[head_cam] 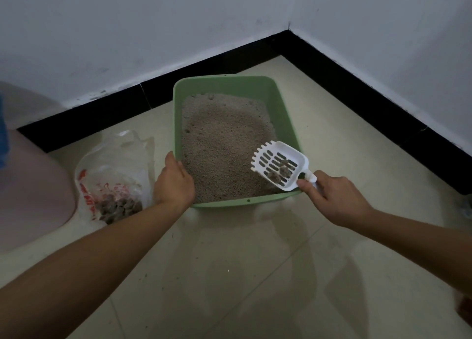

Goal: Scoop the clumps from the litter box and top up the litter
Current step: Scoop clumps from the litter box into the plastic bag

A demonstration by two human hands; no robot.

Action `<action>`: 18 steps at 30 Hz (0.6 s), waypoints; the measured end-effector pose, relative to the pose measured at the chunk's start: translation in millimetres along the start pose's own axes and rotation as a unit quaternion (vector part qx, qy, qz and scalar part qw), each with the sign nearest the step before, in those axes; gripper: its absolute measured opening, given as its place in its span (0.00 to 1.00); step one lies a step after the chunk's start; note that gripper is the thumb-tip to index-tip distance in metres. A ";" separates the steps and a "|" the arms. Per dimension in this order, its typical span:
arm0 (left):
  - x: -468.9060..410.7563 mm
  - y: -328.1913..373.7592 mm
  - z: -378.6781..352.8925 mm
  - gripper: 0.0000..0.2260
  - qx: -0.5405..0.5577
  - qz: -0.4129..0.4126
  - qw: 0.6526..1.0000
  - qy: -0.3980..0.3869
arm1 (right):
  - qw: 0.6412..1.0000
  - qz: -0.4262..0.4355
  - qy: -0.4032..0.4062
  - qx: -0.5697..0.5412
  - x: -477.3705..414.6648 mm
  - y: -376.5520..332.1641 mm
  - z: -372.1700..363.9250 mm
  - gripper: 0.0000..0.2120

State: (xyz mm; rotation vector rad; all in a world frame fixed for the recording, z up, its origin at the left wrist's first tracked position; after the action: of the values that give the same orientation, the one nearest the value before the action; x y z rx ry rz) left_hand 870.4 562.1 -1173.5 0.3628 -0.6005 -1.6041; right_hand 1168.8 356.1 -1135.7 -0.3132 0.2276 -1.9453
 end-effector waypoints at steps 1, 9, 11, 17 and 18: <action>0.0 0.3 0.0 0.18 0.000 0.001 1.000 0.000 | 1.000 0.000 -0.002 -0.001 0.1 0.2 -0.1 0.20; 1.3 1.5 -1.2 0.20 -0.005 0.000 0.999 -0.042 | 1.000 -0.007 -0.011 0.013 1.1 -8.3 5.1 0.21; 0.9 0.7 -2.7 0.22 0.000 -0.006 0.997 -0.076 | 1.000 -0.004 -0.002 0.008 -2.5 -16.0 11.8 0.22; -2.8 -11.1 37.3 0.18 -0.056 -0.071 0.993 -0.070 | 0.999 0.025 0.011 -0.027 -32.9 -85.0 21.5 0.22; -5.8 -22.3 52.9 0.17 -0.062 -0.062 0.995 -0.042 | 0.999 0.033 0.007 -0.034 -39.7 -103.2 19.5 0.22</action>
State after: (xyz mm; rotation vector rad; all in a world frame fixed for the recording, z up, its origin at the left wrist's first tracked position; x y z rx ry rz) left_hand 823.2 577.6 -1144.1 0.2448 -0.5483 -1.7743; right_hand 1099.5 432.0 -1090.4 -0.3318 0.3104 -1.8783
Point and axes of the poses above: each hand's wrist, its own x-axis away from the middle knuckle, its own z-axis out of the back of the hand, y = z × x, the point moved 10 cm from there along -x, towards the middle knuckle, and after that the axes turned 2 degrees about -y, right-handed, at the moved point
